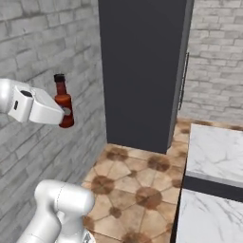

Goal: Move the ketchup and condiment bottle from the cabinet to the dining counter.

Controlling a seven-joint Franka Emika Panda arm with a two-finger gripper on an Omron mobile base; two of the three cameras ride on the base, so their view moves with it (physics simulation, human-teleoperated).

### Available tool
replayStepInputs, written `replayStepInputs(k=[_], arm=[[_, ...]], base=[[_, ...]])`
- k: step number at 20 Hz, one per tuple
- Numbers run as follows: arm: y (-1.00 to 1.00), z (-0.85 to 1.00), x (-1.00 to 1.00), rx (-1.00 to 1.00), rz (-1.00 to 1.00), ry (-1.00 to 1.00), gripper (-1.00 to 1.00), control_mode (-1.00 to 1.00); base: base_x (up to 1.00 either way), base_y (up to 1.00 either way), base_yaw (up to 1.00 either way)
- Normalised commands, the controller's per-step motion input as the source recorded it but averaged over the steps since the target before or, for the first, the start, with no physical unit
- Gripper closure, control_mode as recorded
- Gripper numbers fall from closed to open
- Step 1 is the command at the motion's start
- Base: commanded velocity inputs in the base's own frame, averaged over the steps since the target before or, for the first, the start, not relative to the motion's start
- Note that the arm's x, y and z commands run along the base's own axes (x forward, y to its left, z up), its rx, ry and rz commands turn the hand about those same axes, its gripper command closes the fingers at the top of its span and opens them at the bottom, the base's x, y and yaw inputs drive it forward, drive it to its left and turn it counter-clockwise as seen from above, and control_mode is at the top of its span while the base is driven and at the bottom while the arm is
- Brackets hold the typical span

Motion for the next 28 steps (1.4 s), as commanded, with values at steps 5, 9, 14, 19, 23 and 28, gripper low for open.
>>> replayStepInputs(k=[5, 9, 14, 19, 23, 28], arm=[[0.00, 0.00, 0.00, 0.00, 0.00, 0.00, 1.00, 1.00], [0.00, 0.00, 0.00, 0.00, 0.00, 0.00, 1.00, 1.00], [0.00, 0.00, 0.00, 0.00, 0.00, 0.00, 1.00, 1.00], [0.00, 0.00, 0.00, 0.00, 0.00, 0.00, 1.00, 1.00], [0.00, 0.00, 0.00, 0.00, 0.00, 0.00, 1.00, 1.00], [0.00, 0.00, 0.00, 0.00, 0.00, 0.00, 1.00, 1.00]], base=[[0.75, 0.11, -0.22], [0.77, 0.15, -0.22], [0.72, 0.16, -0.27], [0.65, 0.17, -0.35], [0.63, 0.17, -0.36], [0.63, 0.17, -0.36]])
